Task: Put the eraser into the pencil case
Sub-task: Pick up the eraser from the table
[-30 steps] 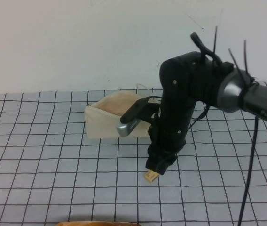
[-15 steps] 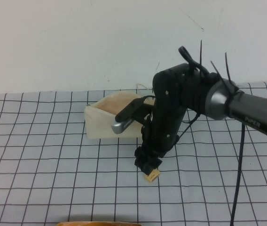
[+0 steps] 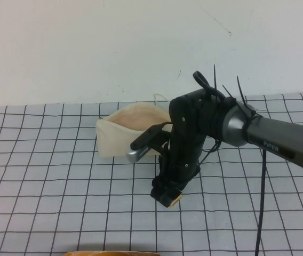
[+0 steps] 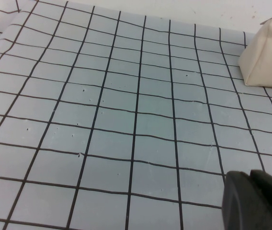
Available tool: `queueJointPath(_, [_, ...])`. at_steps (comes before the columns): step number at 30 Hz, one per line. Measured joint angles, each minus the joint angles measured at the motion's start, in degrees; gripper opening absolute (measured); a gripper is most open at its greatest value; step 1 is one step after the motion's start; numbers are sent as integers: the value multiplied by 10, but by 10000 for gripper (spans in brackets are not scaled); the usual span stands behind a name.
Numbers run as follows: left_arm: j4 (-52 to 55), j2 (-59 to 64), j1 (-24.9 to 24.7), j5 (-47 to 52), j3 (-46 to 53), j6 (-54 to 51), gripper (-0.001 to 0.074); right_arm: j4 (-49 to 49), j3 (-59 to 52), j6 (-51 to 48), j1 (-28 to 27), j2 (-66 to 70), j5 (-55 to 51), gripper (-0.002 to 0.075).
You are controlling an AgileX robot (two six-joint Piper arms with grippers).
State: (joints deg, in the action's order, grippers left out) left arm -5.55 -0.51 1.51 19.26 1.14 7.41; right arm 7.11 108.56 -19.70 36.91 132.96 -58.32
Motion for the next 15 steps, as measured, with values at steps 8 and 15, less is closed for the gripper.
queueJointPath(8, [0,0,0,0,0,0,-2,8,5,2,0,5,-6,373])
queueJointPath(15, [0,0,0,0,0,0,-2,14,34,2,0,0,-39,304])
